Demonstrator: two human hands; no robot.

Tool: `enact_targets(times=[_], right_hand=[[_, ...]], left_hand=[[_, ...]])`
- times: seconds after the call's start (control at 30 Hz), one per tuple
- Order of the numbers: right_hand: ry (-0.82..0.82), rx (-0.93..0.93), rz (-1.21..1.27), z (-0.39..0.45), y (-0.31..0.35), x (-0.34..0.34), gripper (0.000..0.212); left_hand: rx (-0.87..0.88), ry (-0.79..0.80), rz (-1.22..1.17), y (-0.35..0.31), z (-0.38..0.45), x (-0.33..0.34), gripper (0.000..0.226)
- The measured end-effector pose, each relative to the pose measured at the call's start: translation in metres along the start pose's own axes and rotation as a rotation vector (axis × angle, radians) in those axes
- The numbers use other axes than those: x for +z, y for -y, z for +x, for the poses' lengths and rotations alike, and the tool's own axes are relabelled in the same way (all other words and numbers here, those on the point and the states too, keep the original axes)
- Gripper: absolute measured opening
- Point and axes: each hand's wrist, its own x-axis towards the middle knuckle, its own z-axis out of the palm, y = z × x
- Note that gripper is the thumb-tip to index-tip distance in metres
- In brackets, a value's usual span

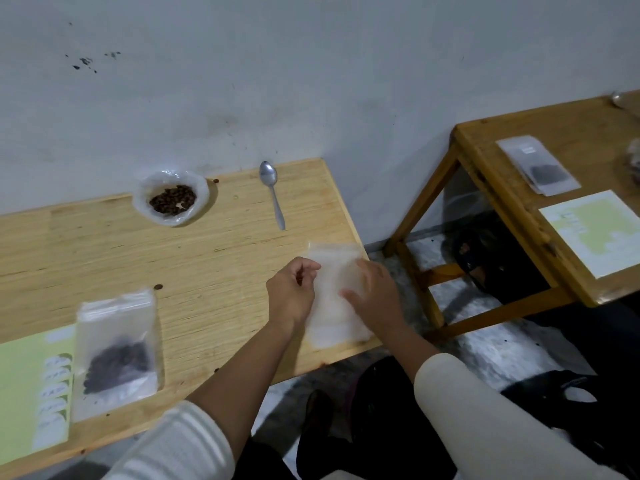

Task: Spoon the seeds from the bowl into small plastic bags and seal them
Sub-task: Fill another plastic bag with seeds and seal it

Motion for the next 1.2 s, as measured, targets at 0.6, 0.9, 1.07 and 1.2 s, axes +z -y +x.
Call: enact_targets(times=[0.6,0.9,1.07,1.2], right_hand=[[0.231,-0.249,0.815,0.005,0.184,-0.019,0.006],[0.258,-0.300,0.803,-0.011,0.249,0.026,0.015],[0.243,-0.293,0.807,-0.014,0.273,0.055,0.019],[0.195,-0.312,0.770,-0.015,0.289,0.077,0.024]], left_hand=[[0.116,-0.308,-0.235,-0.057,-0.002,-0.123,0.026],[0.098,-0.318,-0.275,-0.023,-0.002,-0.198,0.026],[0.070,-0.234,-0.364,-0.008,0.003,-0.235,0.024],[0.056,-0.187,-0.400,0.002,0.010,-0.259,0.026]])
